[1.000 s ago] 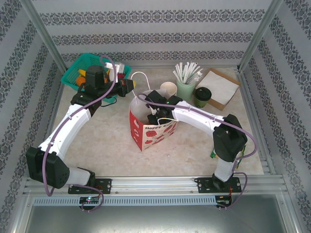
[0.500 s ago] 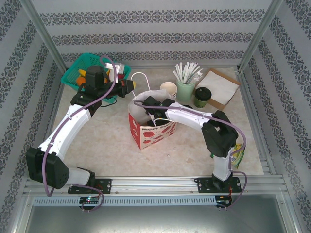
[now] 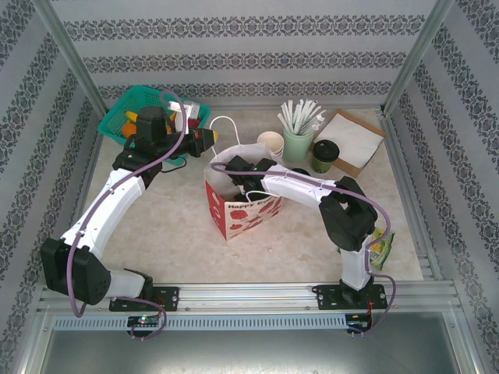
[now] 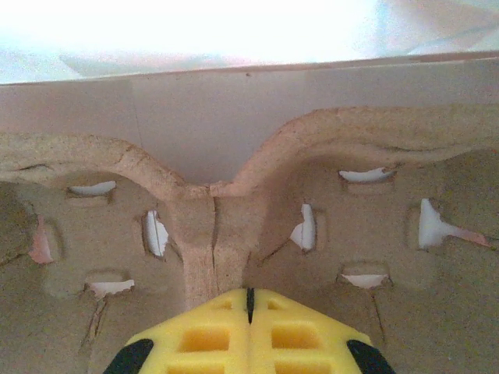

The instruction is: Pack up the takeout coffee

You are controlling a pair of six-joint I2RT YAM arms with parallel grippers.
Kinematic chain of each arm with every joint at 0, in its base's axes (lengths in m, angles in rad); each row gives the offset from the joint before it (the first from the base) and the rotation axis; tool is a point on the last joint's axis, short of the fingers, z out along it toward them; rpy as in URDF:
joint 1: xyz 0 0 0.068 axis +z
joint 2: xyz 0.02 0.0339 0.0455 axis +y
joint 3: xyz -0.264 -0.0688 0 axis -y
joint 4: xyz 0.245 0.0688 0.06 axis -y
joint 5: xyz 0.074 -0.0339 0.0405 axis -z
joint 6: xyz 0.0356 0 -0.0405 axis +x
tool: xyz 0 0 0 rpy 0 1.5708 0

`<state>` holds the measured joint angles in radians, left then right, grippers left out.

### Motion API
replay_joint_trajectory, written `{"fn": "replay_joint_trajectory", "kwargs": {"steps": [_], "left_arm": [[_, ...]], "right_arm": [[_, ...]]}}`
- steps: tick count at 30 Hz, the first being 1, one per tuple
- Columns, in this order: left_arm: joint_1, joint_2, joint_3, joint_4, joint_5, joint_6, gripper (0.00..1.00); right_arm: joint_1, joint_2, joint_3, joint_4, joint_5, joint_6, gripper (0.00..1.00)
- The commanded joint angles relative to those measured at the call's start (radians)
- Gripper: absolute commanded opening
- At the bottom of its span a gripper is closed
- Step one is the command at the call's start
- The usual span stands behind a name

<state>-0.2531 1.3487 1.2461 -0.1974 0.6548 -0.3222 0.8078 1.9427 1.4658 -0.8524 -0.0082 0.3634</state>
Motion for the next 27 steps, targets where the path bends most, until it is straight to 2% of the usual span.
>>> {"fn": "replay_joint_trajectory", "kwargs": {"steps": [1,5,17,27], "left_arm": [[0.007,-0.033,-0.014,0.015,0.022,0.020,0.00],[0.006,-0.033,-0.014,0.010,0.019,0.027,0.00],[0.006,-0.026,-0.017,0.015,0.039,0.042,0.00],[0.006,-0.026,-0.019,0.017,0.061,0.051,0.00]], "right_arm": [[0.008,0.010,0.039,-0.037,0.006,-0.003,0.00],[0.011,-0.046,0.092,-0.052,-0.012,-0.006,0.02],[0.011,-0.161,0.221,-0.055,-0.079,-0.109,0.40],[-0.002,-0.223,0.314,-0.070,-0.117,-0.165,0.59]]}}
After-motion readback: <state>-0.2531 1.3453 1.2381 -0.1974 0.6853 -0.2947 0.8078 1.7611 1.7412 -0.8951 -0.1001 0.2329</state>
